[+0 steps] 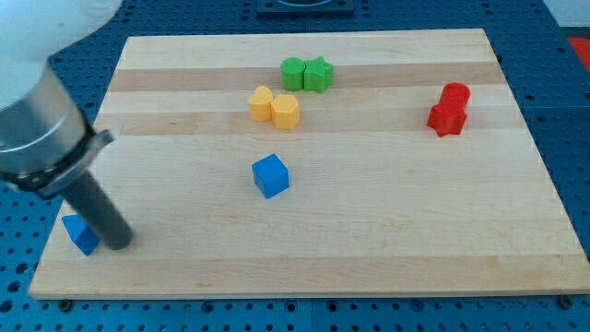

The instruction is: Push the blue cube towards right side of the board

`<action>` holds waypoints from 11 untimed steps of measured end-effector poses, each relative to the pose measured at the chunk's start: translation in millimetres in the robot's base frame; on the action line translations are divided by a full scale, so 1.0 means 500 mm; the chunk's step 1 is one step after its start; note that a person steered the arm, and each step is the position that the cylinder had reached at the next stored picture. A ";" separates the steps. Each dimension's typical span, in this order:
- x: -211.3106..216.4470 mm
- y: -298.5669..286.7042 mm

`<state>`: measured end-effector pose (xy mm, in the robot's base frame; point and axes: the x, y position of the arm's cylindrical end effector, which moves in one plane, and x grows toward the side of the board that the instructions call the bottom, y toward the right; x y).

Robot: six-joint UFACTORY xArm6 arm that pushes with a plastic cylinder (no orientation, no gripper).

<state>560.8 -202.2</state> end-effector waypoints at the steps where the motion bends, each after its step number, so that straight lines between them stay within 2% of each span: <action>1: -0.068 0.107; 3: -0.192 0.284; 4: -0.197 0.440; 5: -0.203 0.474; 7: -0.173 0.280; 8: -0.148 0.264; 10: -0.135 0.501; 11: -0.127 0.457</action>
